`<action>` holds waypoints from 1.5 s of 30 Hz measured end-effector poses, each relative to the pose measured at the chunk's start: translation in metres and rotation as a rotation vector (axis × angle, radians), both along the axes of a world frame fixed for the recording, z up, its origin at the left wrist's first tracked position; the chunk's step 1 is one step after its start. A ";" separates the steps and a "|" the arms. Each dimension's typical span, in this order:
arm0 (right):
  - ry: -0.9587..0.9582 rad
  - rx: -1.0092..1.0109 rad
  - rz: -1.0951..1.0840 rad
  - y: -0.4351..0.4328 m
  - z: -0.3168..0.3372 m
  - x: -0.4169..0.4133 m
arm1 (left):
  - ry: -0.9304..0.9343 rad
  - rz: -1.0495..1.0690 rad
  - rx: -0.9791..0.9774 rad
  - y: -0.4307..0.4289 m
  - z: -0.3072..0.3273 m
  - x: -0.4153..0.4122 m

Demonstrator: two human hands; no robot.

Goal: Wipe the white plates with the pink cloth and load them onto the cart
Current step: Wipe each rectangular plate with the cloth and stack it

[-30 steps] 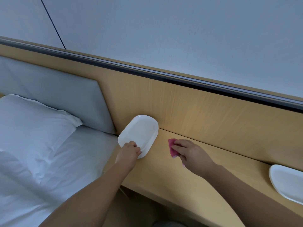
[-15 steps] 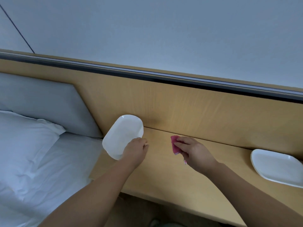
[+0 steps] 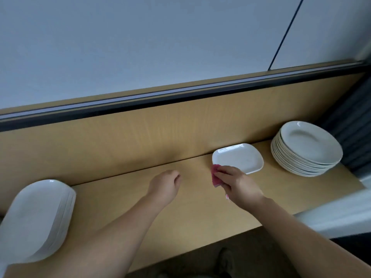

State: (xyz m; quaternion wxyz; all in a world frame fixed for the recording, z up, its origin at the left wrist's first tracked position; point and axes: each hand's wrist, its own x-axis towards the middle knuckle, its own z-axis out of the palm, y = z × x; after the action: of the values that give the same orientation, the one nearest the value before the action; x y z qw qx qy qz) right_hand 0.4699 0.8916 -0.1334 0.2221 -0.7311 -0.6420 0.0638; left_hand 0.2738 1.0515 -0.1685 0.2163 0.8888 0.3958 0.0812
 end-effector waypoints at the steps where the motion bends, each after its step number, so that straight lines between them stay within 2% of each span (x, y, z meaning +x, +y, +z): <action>1: -0.008 -0.012 -0.018 -0.007 0.000 0.012 | -0.002 -0.014 -0.015 -0.003 -0.001 0.015; 6: 0.000 -0.039 -0.085 -0.031 -0.004 0.065 | 0.053 -0.045 -0.067 -0.016 -0.013 0.079; 14: 0.019 -0.069 -0.075 -0.043 -0.021 0.127 | 0.165 0.068 -0.057 -0.019 -0.041 0.151; 20: 0.014 -0.104 -0.042 -0.043 -0.033 0.157 | 0.082 0.151 -0.214 -0.024 -0.058 0.183; 27: 0.022 -0.101 -0.018 -0.046 -0.039 0.175 | 0.098 0.299 -0.311 -0.021 -0.062 0.198; 40: 0.027 -0.055 -0.011 -0.055 -0.032 0.175 | -0.089 0.432 -0.510 -0.025 -0.045 0.198; 45: 0.015 -0.003 -0.026 -0.046 -0.018 0.166 | -0.134 0.449 -0.469 -0.025 -0.032 0.170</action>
State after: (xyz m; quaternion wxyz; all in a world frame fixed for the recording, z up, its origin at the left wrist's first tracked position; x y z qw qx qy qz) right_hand 0.6357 0.8455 -0.1510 0.2267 -0.7393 -0.6305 0.0670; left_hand 0.4435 1.0260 -0.2000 0.4173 0.6980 0.5746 0.0917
